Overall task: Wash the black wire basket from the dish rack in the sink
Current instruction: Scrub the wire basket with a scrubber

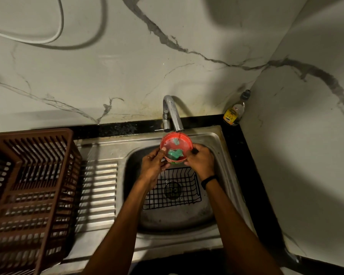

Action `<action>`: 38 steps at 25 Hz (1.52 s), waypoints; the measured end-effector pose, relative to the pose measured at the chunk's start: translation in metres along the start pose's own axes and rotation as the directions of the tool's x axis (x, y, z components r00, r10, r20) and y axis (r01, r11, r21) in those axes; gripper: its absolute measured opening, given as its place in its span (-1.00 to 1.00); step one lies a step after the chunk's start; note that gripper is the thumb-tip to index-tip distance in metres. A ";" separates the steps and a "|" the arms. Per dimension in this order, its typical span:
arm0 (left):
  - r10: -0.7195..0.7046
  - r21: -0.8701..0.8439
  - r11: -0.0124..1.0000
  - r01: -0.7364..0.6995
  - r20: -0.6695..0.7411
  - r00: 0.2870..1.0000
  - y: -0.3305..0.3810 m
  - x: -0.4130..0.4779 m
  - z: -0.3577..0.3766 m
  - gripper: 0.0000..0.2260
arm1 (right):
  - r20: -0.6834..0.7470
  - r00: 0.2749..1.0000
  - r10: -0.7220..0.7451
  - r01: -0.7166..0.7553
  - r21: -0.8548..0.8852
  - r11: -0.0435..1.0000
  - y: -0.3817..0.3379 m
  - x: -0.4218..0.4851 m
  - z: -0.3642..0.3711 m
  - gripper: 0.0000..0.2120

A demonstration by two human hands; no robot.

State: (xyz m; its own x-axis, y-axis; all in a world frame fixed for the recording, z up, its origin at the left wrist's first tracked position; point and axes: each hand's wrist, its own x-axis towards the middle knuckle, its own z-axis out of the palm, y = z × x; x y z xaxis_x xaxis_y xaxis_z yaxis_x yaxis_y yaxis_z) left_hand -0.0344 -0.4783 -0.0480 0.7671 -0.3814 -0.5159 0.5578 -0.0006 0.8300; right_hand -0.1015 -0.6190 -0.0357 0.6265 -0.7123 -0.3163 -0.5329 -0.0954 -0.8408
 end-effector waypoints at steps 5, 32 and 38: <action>0.019 0.009 1.000 -0.019 0.012 1.000 0.005 -0.007 0.003 -0.68 | -0.014 1.000 0.008 -0.007 0.046 0.999 0.002 -0.002 -0.001 -0.87; 0.034 0.241 0.970 -0.041 0.033 0.999 -0.040 -0.032 0.024 -0.78 | -0.198 0.979 -0.039 -0.004 -0.211 0.977 0.047 -0.066 -0.082 -0.63; 0.004 0.118 0.993 0.012 -0.140 0.990 -0.023 -0.008 0.000 -0.85 | -0.196 0.980 -0.014 -0.034 -0.237 0.971 0.057 -0.073 -0.095 -0.63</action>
State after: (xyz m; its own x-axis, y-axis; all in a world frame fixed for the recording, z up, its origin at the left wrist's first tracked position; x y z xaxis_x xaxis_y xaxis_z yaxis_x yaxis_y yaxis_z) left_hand -0.0532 -0.4751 -0.0628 0.8065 -0.2478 -0.5368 0.5258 -0.1149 0.8428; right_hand -0.2321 -0.6383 -0.0184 0.5098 -0.8337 -0.2124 -0.6735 -0.2331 -0.7014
